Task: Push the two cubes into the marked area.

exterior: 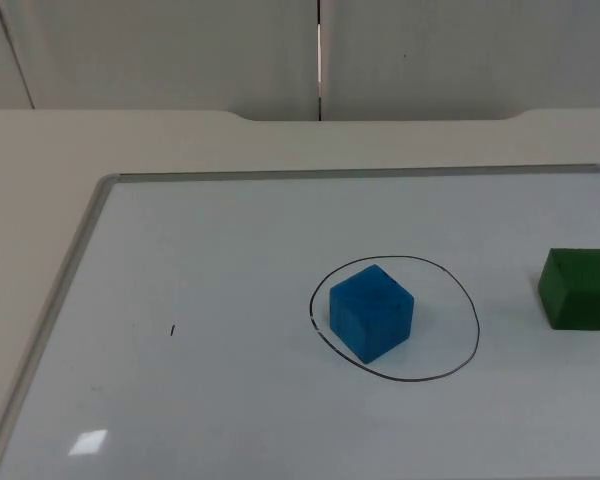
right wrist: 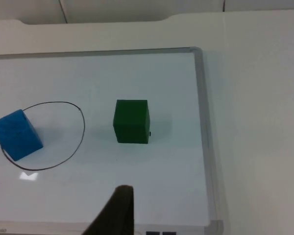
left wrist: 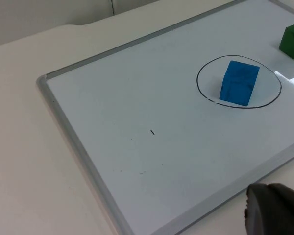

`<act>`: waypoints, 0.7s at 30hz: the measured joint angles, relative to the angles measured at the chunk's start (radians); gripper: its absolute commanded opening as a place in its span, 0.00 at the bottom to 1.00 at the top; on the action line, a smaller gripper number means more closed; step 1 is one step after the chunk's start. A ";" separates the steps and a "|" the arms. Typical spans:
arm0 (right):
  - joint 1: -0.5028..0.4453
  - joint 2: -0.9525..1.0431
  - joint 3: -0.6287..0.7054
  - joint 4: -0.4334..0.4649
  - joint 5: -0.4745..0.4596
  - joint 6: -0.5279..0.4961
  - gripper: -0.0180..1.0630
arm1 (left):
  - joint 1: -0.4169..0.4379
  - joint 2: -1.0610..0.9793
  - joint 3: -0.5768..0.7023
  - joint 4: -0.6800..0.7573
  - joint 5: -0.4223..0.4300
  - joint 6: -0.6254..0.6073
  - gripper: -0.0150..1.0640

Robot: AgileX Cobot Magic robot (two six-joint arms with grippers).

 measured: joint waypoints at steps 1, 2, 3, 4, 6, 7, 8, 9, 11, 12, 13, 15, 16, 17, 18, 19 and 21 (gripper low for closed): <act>0.000 0.000 0.000 0.007 0.000 0.000 0.99 | 0.000 0.000 0.000 0.000 0.000 0.000 0.01; 0.000 0.000 0.000 0.009 0.000 0.002 0.99 | 0.000 0.000 0.000 0.000 0.000 0.000 0.01; 0.000 0.000 0.000 0.009 0.000 0.002 0.99 | 0.000 0.000 0.000 0.000 0.000 0.000 0.01; 0.000 0.000 0.000 0.009 0.000 0.002 0.99 | 0.000 0.000 0.000 0.000 0.000 0.000 0.01; 0.000 0.000 0.000 0.009 -0.002 0.004 0.99 | 0.000 0.000 0.000 0.000 0.000 0.000 0.01; 0.000 0.000 0.000 0.009 -0.002 0.006 0.99 | 0.000 0.000 0.000 0.000 0.000 0.000 0.01; 0.000 0.000 0.000 0.009 -0.002 0.006 0.99 | 0.000 0.000 0.000 0.000 0.000 0.000 0.01; 0.000 0.000 0.000 0.009 -0.002 0.006 0.99 | 0.000 0.000 0.000 0.000 0.000 0.000 0.01; 0.000 0.000 0.000 0.009 -0.002 0.006 0.99 | 0.000 0.000 0.000 0.000 0.000 0.000 0.01; 0.000 0.000 0.000 0.009 -0.002 0.006 0.99 | 0.000 0.000 0.000 0.000 0.000 0.000 0.01; 0.000 0.000 0.000 0.009 -0.002 0.006 0.99 | 0.000 0.000 0.000 0.000 0.000 0.000 0.01; 0.000 0.000 -0.002 0.009 -0.002 0.006 0.99 | 0.000 0.000 0.000 0.000 0.000 0.000 0.01; 0.000 0.003 -0.010 0.009 -0.002 0.006 0.98 | 0.000 0.000 0.000 0.000 0.000 0.000 0.01; 0.000 0.015 -0.019 0.009 -0.002 0.006 0.96 | 0.000 0.000 0.000 0.000 0.000 0.000 0.01; 0.000 0.037 -0.032 0.009 -0.002 0.006 0.95 | 0.000 0.000 0.000 0.000 0.000 0.000 0.01; 0.000 0.037 -0.032 0.009 -0.002 0.006 0.93 | 0.000 0.000 0.000 0.000 0.000 0.000 0.01; 0.000 0.103 -0.052 0.005 -0.004 0.006 0.89 | 0.000 0.000 0.000 0.000 0.000 0.000 0.01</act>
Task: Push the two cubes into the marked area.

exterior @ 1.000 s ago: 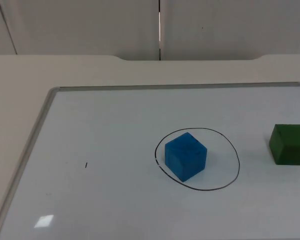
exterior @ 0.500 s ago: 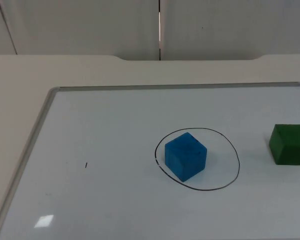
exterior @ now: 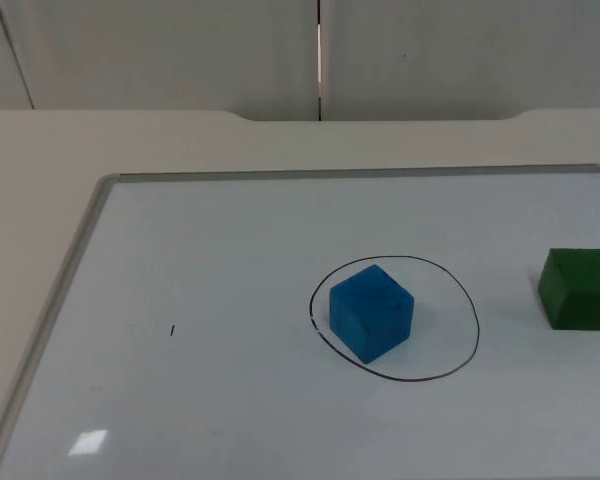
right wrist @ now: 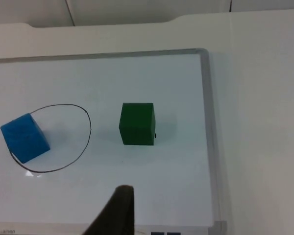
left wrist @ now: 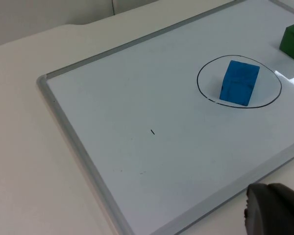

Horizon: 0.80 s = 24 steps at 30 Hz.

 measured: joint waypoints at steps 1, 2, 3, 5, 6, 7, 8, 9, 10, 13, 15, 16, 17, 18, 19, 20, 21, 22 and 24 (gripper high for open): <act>0.000 0.044 -0.013 -0.004 -0.005 0.000 0.85 | 0.000 0.000 0.000 0.000 0.002 0.000 0.01; 0.000 0.086 -0.026 -0.010 -0.014 0.000 0.82 | 0.000 0.000 0.000 0.000 0.002 0.000 0.01; 0.000 0.140 -0.040 -0.017 -0.028 0.000 0.75 | 0.000 0.000 0.000 0.000 0.002 0.000 0.01; 0.000 0.252 -0.063 -0.020 -0.056 0.000 0.60 | 0.000 0.000 0.000 0.000 0.002 0.000 0.01; 0.000 0.252 -0.063 -0.020 -0.056 0.000 0.50 | 0.000 0.000 0.000 0.000 0.002 0.000 0.01; 0.000 0.300 -0.072 -0.020 -0.075 0.000 0.50 | 0.000 0.000 0.000 0.000 0.002 0.000 0.01; 0.000 0.358 -0.079 -0.020 -0.093 0.000 0.40 | 0.000 0.000 0.000 0.000 0.002 0.000 0.01; 0.000 0.415 -0.083 -0.020 -0.113 0.000 0.29 | 0.000 0.000 0.000 0.000 0.002 0.000 0.01; 0.000 0.463 -0.087 -0.020 -0.134 0.000 0.21 | 0.000 0.000 0.000 0.000 0.002 0.000 0.01; 0.000 0.575 -0.102 -0.020 -0.178 0.000 0.02 | 0.000 0.000 0.000 0.000 0.002 0.000 0.01; 0.000 0.674 -0.125 -0.020 -0.220 0.000 0.02 | 0.000 0.000 0.000 0.000 0.002 0.000 0.01; 0.000 0.728 -0.138 -0.020 -0.245 0.000 0.02 | 0.000 0.000 0.000 0.000 0.002 0.000 0.01; 0.000 0.782 -0.148 -0.018 -0.266 0.000 0.02 | 0.000 0.000 0.000 0.000 0.002 0.000 0.01; 0.000 0.782 -0.148 -0.018 -0.266 0.000 0.02 | 0.000 0.000 0.000 0.000 0.002 0.000 0.01; 0.000 0.836 -0.159 -0.014 -0.289 0.000 0.02 | 0.000 0.000 0.000 0.000 0.002 0.000 0.01; 0.000 0.881 -0.171 -0.012 -0.308 0.000 0.02 | 0.000 0.000 0.000 0.000 0.002 0.000 0.01; 0.000 0.936 -0.182 -0.012 -0.321 0.000 0.02 | 0.000 0.000 0.000 0.000 0.002 0.000 0.01; 0.000 0.989 -0.196 -0.010 -0.332 0.000 0.02 | 0.000 0.000 0.000 0.000 0.002 0.000 0.01; 0.000 1.033 -0.209 -0.006 -0.348 0.000 0.02 | 0.000 0.000 0.000 0.000 0.002 0.000 0.01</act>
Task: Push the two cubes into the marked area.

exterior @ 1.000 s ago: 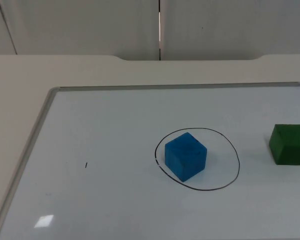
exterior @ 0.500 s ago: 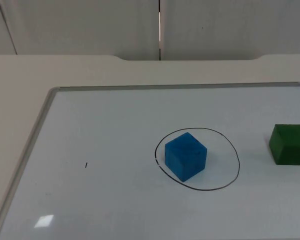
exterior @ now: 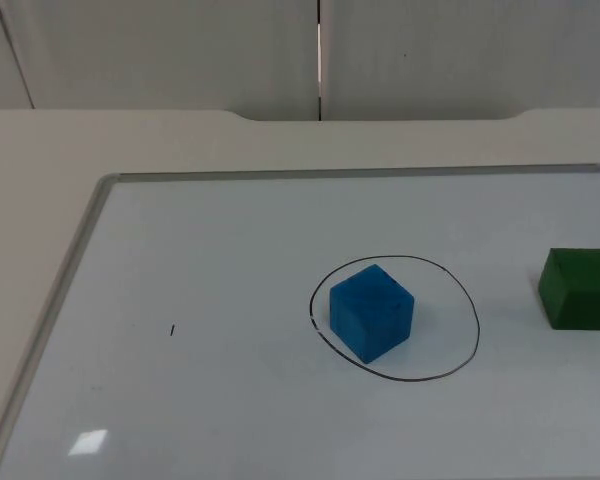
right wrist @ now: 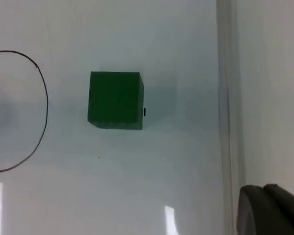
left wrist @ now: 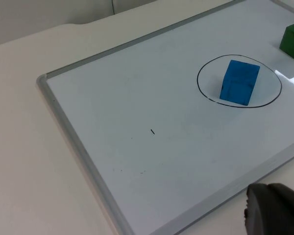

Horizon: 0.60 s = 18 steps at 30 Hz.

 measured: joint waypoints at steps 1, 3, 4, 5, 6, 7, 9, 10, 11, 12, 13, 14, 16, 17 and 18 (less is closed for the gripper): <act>0.000 0.050 -0.010 0.004 -0.017 0.000 0.02 | 0.000 0.000 0.000 0.000 0.000 0.000 0.01; 0.000 0.123 -0.017 0.004 -0.045 0.000 0.02 | 0.000 0.000 0.000 0.000 0.000 0.000 0.01; 0.000 0.186 -0.019 0.006 -0.074 0.000 0.02 | 0.000 0.000 0.000 0.000 0.000 0.000 0.01; 0.000 0.231 -0.021 0.006 -0.092 0.000 0.02 | 0.000 0.000 0.000 0.000 0.000 0.000 0.01; 0.000 0.253 -0.021 0.006 -0.100 0.000 0.02 | 0.000 0.000 0.000 0.000 0.000 0.000 0.01; 0.000 0.253 -0.021 0.006 -0.100 0.000 0.02 | 0.000 0.000 0.000 0.000 0.000 0.000 0.01; 0.000 0.331 -0.021 0.008 -0.131 0.000 0.02 | 0.000 0.000 0.000 0.000 0.000 0.000 0.01; 0.000 0.370 -0.021 0.008 -0.149 0.000 0.02 | 0.000 0.000 0.000 0.000 0.000 0.000 0.01; 0.000 0.402 -0.021 0.008 -0.165 0.000 0.02 | 0.000 0.000 0.000 0.000 0.000 0.000 0.01; 0.000 0.438 -0.023 0.008 -0.182 0.000 0.02 | 0.000 0.000 0.000 0.000 0.000 0.000 0.01; 0.000 0.438 -0.023 0.008 -0.182 0.000 0.02 | 0.000 0.000 0.000 0.000 0.000 0.000 0.01; 0.000 0.472 -0.025 0.008 -0.198 0.000 0.02 | 0.000 0.000 0.000 0.000 0.000 0.000 0.01; 0.000 0.529 -0.037 0.008 -0.234 0.000 0.02 | 0.000 0.000 0.000 0.000 0.000 0.000 0.01; 0.000 0.549 -0.047 0.011 -0.239 0.000 0.02 | 0.000 0.000 0.000 0.000 0.000 0.000 0.01; 0.000 0.571 -0.060 0.013 -0.241 0.000 0.02 | 0.000 0.000 0.000 0.000 0.000 0.000 0.01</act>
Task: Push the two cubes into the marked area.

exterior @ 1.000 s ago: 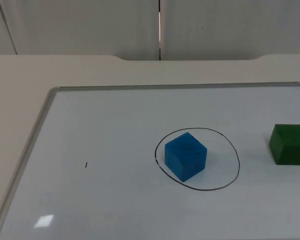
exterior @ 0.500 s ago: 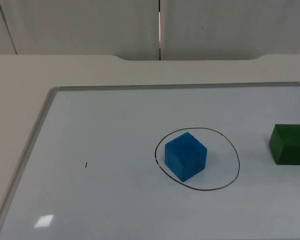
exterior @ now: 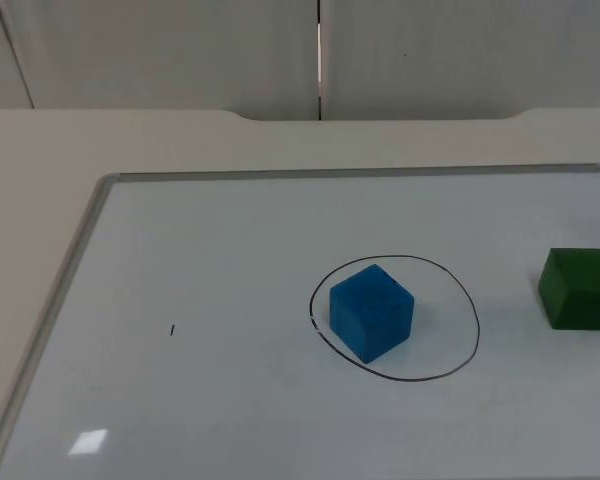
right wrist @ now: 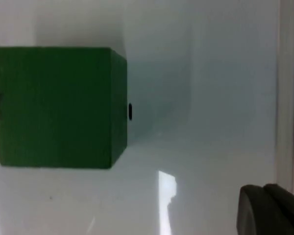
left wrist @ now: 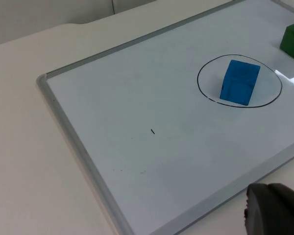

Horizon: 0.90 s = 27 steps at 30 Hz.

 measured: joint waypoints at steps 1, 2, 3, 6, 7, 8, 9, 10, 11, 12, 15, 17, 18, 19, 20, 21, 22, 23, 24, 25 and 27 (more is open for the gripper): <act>0.000 0.000 0.000 0.000 0.000 0.000 0.02 | 0.000 0.000 0.000 0.000 0.000 0.000 0.01; 0.000 0.029 -0.020 0.009 0.000 0.000 0.02 | 0.000 0.000 0.000 0.000 0.000 0.000 0.01; 0.000 0.044 -0.032 0.009 0.000 -0.005 0.02 | 0.000 0.000 0.000 0.000 0.000 0.000 0.01; 0.000 0.080 -0.064 0.017 0.000 -0.012 0.02 | 0.000 0.000 0.000 0.000 0.000 0.000 0.01; 0.000 0.097 -0.081 0.017 0.002 -0.012 0.02 | 0.000 0.000 0.000 0.000 0.000 0.000 0.01; 0.000 0.112 -0.100 0.017 0.006 -0.012 0.02 | 0.000 0.000 0.000 0.000 0.000 0.000 0.01; 0.000 0.128 -0.118 0.017 0.011 -0.014 0.02 | 0.000 0.000 0.000 0.000 0.000 0.000 0.01; 0.000 0.128 -0.118 0.017 0.011 -0.014 0.02 | 0.000 0.000 0.000 0.000 0.000 0.000 0.01; 0.000 0.143 -0.133 0.017 0.015 -0.014 0.02 | 0.000 0.000 0.000 0.000 0.000 0.000 0.01; 0.000 0.153 -0.149 0.019 0.020 -0.014 0.02 | 0.000 0.000 0.000 0.000 0.000 0.000 0.01; 0.016 0.181 -0.178 0.021 0.029 -0.018 0.02 | 0.000 0.000 0.000 0.000 0.000 0.000 0.01; 0.027 0.185 -0.182 0.021 0.029 -0.020 0.02 | 0.000 0.000 0.000 0.000 0.000 0.000 0.01; 0.041 0.190 -0.184 0.021 0.029 -0.023 0.02 | 0.000 0.000 0.000 0.000 0.000 0.000 0.01; 0.060 0.200 -0.184 0.024 0.029 -0.026 0.02 | 0.000 0.000 0.000 0.000 0.000 0.000 0.01; 0.069 0.203 -0.188 0.024 0.029 -0.026 0.02 | 0.000 0.000 0.000 0.000 0.000 0.000 0.01; 0.069 0.203 -0.188 0.024 0.029 -0.026 0.02 | 0.000 0.000 0.000 0.000 0.000 0.000 0.01; 0.077 0.209 -0.190 0.024 0.029 -0.026 0.02 | 0.000 0.000 0.000 0.000 0.000 0.000 0.01; 0.081 0.212 -0.192 0.024 0.026 -0.028 0.02 | 0.000 0.000 0.000 0.000 0.000 0.000 0.01; 0.082 0.216 -0.192 0.022 0.022 -0.028 0.02 | 0.000 0.000 0.000 0.000 0.000 0.000 0.01; 0.082 0.216 -0.192 0.022 0.022 -0.028 0.02 | 0.000 0.000 0.000 0.000 0.000 0.000 0.01; 0.082 0.218 -0.192 0.022 0.019 -0.028 0.02 | 0.000 0.000 0.000 0.000 0.000 0.000 0.01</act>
